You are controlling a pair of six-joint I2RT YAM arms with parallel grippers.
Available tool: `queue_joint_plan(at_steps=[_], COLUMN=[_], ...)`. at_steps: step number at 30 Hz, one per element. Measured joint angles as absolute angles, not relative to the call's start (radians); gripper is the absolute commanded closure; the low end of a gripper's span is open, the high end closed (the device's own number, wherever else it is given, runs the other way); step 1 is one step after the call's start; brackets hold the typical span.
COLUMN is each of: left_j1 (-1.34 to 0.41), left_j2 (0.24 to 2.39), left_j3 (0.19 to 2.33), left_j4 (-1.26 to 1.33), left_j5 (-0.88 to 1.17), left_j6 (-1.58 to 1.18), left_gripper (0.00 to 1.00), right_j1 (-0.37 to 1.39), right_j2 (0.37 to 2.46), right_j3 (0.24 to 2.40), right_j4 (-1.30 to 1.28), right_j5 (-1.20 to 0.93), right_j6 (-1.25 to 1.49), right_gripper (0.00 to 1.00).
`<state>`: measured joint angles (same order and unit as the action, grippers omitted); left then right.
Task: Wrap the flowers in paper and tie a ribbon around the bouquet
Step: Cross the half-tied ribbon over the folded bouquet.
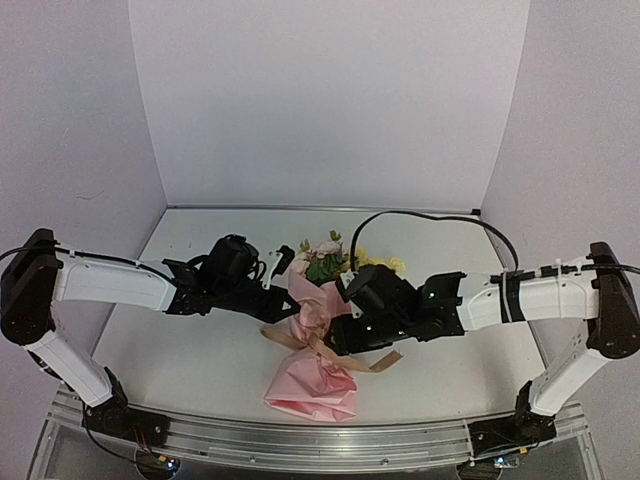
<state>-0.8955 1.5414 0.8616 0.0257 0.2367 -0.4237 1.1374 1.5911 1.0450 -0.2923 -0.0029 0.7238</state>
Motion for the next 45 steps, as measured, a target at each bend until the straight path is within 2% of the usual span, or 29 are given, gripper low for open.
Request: queue_joint_plan(at_steps=[8,18,30,45], left_j1=[-0.896,-0.896,-0.896,-0.896], left_j2=[1.541,1.541,1.541,1.541], left_j3=[0.862,0.862,0.862,0.862], left_j4=[0.026,0.026,0.026,0.026], left_j5=[0.231,0.229,0.224,0.209], left_j6=[-0.425,-0.428,-0.431,-0.443], left_gripper=[1.00,1.00,1.00,1.00], right_j1=[1.162,1.169,1.197,1.257], right_j2=[1.687,1.736,1.759,1.663], right_j3=[1.139,1.161,1.169,1.169], right_j4=[-0.276,-0.288,-0.308,-0.380], right_j5=[-0.019,0.002,0.014,0.041], right_j6=[0.676,0.665,0.678,0.685], right_gripper=[0.56,0.68,1.00,1.00])
